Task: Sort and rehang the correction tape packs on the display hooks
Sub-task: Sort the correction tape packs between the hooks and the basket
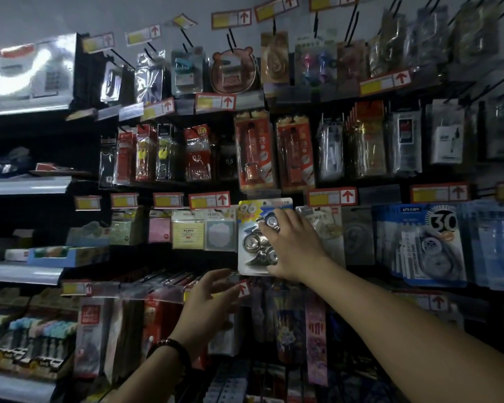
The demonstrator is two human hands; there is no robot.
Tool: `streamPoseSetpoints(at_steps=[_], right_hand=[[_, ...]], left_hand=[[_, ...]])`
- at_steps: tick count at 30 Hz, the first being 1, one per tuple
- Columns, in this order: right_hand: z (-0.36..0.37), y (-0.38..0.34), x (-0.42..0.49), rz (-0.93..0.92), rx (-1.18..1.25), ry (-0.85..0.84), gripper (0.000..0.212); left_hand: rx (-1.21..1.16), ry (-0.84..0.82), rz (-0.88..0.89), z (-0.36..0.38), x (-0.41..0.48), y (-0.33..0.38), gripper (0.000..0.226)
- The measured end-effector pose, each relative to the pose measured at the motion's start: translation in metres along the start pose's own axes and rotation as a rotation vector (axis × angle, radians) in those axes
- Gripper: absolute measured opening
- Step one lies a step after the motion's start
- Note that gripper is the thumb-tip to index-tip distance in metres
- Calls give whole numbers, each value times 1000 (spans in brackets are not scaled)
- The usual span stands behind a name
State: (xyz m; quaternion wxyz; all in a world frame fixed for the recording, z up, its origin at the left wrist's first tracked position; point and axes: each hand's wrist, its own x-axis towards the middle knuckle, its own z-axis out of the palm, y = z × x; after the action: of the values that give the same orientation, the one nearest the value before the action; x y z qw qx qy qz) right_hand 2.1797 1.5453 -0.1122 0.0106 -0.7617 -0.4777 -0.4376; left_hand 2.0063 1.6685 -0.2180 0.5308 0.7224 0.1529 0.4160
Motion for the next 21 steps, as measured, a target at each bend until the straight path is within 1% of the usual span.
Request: streamPoseSetpoints(at_steps=[3, 6, 12, 15, 19, 21], right_hand=[[-3, 0, 1, 4, 27, -47, 108], [-5, -1, 5, 9, 52, -49, 108], [16, -13, -11, 51, 12, -49, 110], [21, -15, -26, 62, 69, -8, 96], [21, -25, -61, 67, 175, 37, 72], [29, -36, -94, 40, 267, 82, 56]], left_hand=[[27, -60, -60, 0, -5, -6, 37], [15, -116, -124, -2, -12, -12, 39], [54, -136, -173, -3, -31, -21, 40], [129, -183, -197, -3, -46, -21, 38], [243, -278, -228, -1, -67, -29, 21], [337, -368, -244, 2, -85, -47, 13]])
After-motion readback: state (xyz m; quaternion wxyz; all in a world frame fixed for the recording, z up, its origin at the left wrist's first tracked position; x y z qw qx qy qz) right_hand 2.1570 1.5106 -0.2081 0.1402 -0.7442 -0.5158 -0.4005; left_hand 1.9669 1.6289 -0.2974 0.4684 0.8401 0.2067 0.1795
